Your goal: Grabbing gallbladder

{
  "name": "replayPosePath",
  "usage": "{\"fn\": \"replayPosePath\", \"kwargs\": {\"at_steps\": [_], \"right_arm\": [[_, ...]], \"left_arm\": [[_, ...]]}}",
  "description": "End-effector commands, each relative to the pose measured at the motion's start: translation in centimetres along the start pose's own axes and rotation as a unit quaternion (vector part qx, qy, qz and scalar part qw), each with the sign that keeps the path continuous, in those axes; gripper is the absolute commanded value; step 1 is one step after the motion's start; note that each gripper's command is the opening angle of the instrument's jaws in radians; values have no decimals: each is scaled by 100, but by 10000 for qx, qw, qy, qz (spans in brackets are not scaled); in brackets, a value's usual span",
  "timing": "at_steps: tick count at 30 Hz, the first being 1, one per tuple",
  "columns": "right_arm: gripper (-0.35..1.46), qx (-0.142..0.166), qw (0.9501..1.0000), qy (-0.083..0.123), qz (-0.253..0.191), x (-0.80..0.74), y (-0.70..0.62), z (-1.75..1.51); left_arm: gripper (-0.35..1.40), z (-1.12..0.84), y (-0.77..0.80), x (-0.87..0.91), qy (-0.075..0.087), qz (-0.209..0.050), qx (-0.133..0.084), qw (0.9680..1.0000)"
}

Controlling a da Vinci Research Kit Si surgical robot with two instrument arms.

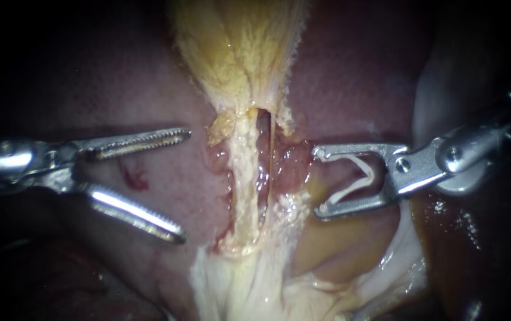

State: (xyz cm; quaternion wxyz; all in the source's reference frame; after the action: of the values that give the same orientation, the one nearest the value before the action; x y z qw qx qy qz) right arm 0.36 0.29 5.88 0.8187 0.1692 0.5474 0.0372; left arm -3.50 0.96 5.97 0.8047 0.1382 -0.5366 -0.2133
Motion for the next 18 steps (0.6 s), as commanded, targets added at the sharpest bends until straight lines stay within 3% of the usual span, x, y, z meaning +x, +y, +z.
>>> {"fn": "replayPosePath", "kwargs": {"at_steps": [1, 5, 13, 18], "right_arm": [[50, 0, 10000, 1, -1, 0, 0, 0], [50, 0, 10000, 1, -1, 0, 0, 0], [50, -1, 10000, 1, 0, 0, 0, 0], [50, -2, 10000, 0, 0, 0, 0, 0]], "left_arm": [[103, 0, 0, 0, 0, -1, 2, 10000], [103, 0, 4, 1, 1, 3, -17, 10000], [98, 9, 27, 7, 12, 34, -191, 9998], [91, 25, 43, 8, 9, -189, -360, 9992]]}}
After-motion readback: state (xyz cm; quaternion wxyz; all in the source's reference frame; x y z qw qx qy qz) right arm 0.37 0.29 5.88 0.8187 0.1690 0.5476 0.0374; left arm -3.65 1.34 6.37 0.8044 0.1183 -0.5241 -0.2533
